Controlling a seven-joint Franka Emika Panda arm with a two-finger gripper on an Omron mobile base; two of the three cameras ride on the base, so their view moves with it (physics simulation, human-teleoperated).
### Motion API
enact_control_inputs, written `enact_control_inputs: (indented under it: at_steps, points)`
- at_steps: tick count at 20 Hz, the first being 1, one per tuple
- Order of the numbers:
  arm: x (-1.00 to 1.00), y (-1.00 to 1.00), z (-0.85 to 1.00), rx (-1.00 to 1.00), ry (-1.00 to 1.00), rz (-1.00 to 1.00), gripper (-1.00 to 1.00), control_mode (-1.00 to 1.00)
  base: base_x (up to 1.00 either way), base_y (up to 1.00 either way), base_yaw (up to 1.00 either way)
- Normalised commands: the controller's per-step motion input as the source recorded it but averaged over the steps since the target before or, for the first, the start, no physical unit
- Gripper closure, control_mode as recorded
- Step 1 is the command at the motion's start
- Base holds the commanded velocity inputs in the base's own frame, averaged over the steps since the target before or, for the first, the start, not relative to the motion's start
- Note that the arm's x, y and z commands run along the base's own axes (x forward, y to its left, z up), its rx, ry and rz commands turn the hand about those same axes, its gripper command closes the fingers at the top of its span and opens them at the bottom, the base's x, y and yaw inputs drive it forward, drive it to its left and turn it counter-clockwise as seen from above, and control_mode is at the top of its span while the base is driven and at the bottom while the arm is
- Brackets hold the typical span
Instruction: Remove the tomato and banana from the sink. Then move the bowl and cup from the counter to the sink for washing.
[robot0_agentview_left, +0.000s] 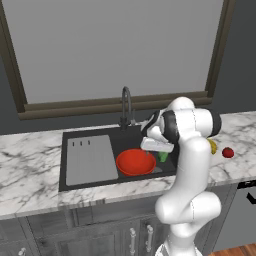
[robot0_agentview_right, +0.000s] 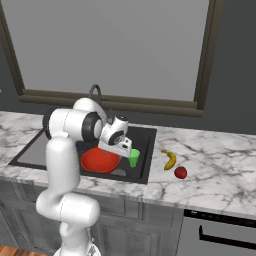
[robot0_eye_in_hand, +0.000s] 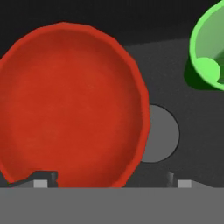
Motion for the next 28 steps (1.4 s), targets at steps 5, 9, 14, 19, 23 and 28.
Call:
enact_control_inputs:
  at_steps: [5, 9, 14, 19, 23, 28]
  points:
    - [-0.14, 0.0, 0.31, -0.03, 0.02, 0.11, -1.0, -1.0, 0.0, 0.0, 0.0]
    - [-0.19, 0.0, 0.35, 0.0, -0.01, 0.02, -1.0, -1.0, 0.0, 0.0, 0.0]
    - [-0.25, 0.0, 0.3, -0.02, -0.14, 0.0, -1.0, -1.0, 0.0, 0.0, 0.0]
    - [-0.23, 0.01, 0.28, -0.06, -0.21, 0.0, -1.0, -1.0, 0.0, 0.0, 0.0]
    - [-0.27, 0.03, 0.24, -0.1, -0.24, 0.0, -1.0, -1.0, 0.0, 0.0, 0.0]
    - [-0.25, 0.0, 0.28, -0.12, -0.18, -0.01, -1.0, -1.0, 0.0, 0.0, 0.0]
